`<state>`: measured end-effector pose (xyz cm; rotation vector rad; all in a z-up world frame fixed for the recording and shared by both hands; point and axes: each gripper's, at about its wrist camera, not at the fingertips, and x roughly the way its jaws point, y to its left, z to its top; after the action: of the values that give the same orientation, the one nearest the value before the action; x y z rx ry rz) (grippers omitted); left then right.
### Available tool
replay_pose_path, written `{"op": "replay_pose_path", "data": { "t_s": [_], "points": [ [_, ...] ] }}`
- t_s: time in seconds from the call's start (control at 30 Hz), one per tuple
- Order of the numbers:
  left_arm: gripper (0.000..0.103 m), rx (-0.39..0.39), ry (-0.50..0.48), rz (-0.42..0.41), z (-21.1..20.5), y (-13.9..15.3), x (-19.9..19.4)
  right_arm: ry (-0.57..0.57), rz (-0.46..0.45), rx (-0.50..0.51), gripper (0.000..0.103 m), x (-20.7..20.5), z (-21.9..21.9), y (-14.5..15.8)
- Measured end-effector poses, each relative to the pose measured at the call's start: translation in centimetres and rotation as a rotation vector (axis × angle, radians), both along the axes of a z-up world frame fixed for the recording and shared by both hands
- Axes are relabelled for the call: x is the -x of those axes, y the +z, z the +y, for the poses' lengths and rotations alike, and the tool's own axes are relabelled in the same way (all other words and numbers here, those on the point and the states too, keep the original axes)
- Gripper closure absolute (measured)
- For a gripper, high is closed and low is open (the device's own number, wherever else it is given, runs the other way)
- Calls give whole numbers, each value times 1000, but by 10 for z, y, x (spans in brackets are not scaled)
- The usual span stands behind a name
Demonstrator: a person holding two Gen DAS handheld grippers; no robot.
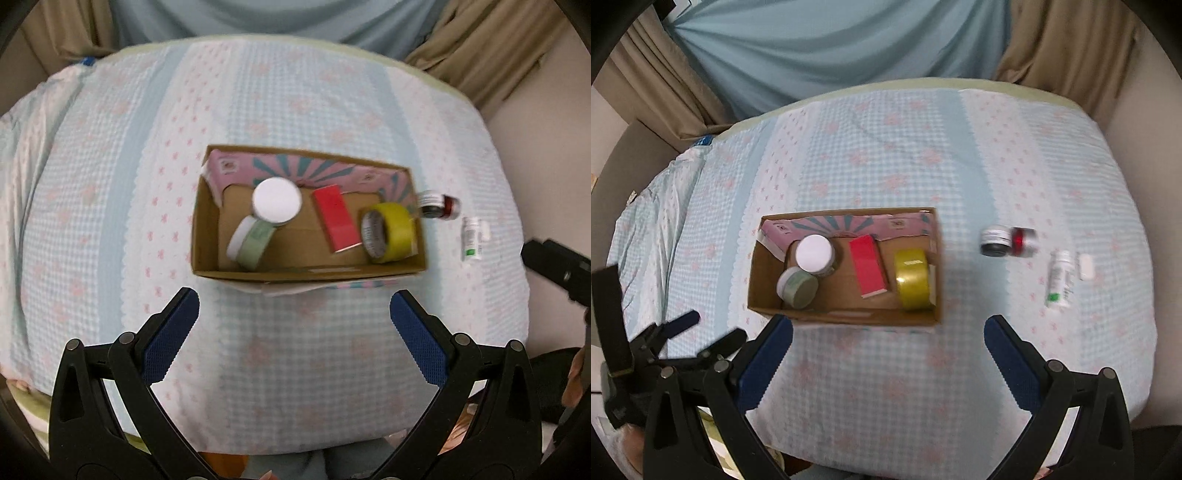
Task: Organize rigid objects
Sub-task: 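Open both tools to release the green jar and tape into the box, then grasp the white L'Oreal jar with the left tool while the right tool grasps the pill bottle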
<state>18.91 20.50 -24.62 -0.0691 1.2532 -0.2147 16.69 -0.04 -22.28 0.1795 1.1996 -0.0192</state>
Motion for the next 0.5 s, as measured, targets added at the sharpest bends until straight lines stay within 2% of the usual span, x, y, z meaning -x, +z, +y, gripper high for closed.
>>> {"op": "replay_pose_path", "data": {
  "t_s": [0.13, 0.23, 0.4, 0.5],
  "points": [
    [0, 12, -14, -46, -26, 22, 13, -73, -81, 46, 0, 33, -27, 23],
    [0, 24, -22, -70, -49, 33, 22, -141, -104, 50, 0, 53, -57, 32],
    [0, -3, -48, -125, -103, 48, 34, -197, -117, 34, 0, 77, -110, 31],
    [0, -14, -30, -156, -137, 54, 42, -196, -112, 29, 0, 86, -142, 25]
  ]
}}
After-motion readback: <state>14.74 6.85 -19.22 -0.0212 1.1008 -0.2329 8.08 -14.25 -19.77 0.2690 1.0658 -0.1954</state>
